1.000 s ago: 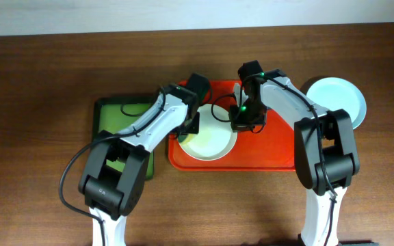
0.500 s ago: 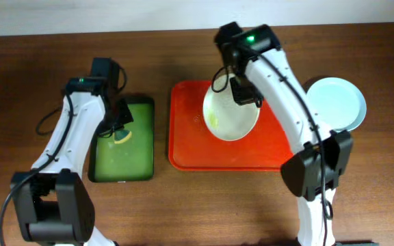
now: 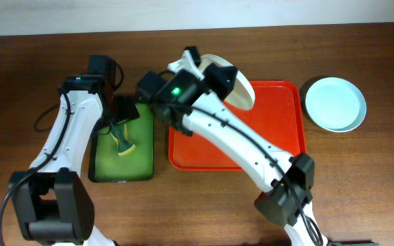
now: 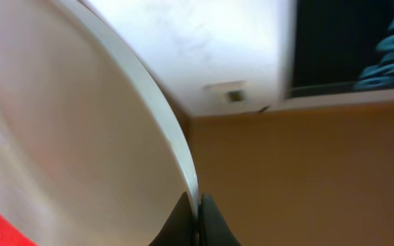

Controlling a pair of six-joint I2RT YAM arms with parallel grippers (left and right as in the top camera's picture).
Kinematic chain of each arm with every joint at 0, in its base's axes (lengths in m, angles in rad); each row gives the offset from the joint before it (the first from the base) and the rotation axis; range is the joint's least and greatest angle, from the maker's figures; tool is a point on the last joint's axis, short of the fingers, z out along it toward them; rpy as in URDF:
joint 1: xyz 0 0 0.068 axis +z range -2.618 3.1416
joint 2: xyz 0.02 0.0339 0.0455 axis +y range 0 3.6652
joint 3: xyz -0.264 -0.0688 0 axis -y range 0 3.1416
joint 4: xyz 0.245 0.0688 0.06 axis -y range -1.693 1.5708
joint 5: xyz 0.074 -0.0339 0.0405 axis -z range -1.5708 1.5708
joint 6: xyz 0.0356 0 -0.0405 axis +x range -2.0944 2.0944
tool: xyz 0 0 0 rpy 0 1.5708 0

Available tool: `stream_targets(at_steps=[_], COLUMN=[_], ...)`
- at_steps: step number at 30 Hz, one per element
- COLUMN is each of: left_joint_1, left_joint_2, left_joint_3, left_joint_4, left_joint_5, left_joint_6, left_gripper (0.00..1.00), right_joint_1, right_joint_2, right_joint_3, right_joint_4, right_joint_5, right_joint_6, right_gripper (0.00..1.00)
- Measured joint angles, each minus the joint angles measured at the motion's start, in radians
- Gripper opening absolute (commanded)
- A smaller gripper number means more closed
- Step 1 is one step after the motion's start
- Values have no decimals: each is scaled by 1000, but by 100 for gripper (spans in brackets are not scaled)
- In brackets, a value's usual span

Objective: Clean dirty plates on tray and stack at the side
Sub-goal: 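Carry the cream plate right and stack it on the plate pile, then release the sponge into the green tray and retract the right arm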

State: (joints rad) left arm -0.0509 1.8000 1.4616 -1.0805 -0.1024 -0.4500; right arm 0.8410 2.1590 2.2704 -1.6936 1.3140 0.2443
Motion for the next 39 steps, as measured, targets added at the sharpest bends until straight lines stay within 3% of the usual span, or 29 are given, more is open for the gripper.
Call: stream_targets(at_steps=[6, 8, 12, 15, 18, 24, 27, 28, 30, 32, 35, 37, 39], left_joint_1=[0, 0, 0, 0, 0, 0, 0, 0, 0, 0, 0, 0, 0], left_joint_2=[-22, -22, -22, -22, -22, -22, -22, -22, -22, -22, -22, -22, -22], left_joint_3=[21, 21, 21, 21, 21, 21, 21, 21, 21, 21, 21, 21, 21], left_joint_4=[-19, -19, -21, -21, -20, -20, -20, -20, -20, -20, -20, -20, -20], left_joint_5=[2, 2, 2, 2, 2, 2, 2, 2, 2, 2, 2, 2, 2], left_joint_6=[0, 0, 0, 0, 0, 0, 0, 0, 0, 0, 0, 0, 0], left_gripper=[99, 99, 99, 99, 99, 99, 99, 99, 100, 99, 99, 99, 99], right_joint_1=[42, -39, -332, -605, -922, -1386, -1465, -1471, -1472, -1471, -1459, -1437, -1404], right_joint_2=[0, 0, 0, 1, 2, 22, 51, 54, 64, 71, 73, 73, 73], right_joint_3=[0, 0, 0, 0, 0, 0, -31, -71, -158, -237, -268, -268, -268], right_joint_4=[0, 16, 88, 227, 245, 247, 267, 295, 344, 390, 409, 397, 359], right_joint_5=[142, 72, -192, -780, -1284, -1471, -1469, -1465, -1463, -1462, -1462, -1476, -1487], right_joint_6=[-56, 70, 123, -31, -185, -195, -166, -165, -159, -154, -150, -146, -148], right_gripper=[4, 4, 4, 4, 4, 4, 4, 20, 26, 64, 78, 99, 99])
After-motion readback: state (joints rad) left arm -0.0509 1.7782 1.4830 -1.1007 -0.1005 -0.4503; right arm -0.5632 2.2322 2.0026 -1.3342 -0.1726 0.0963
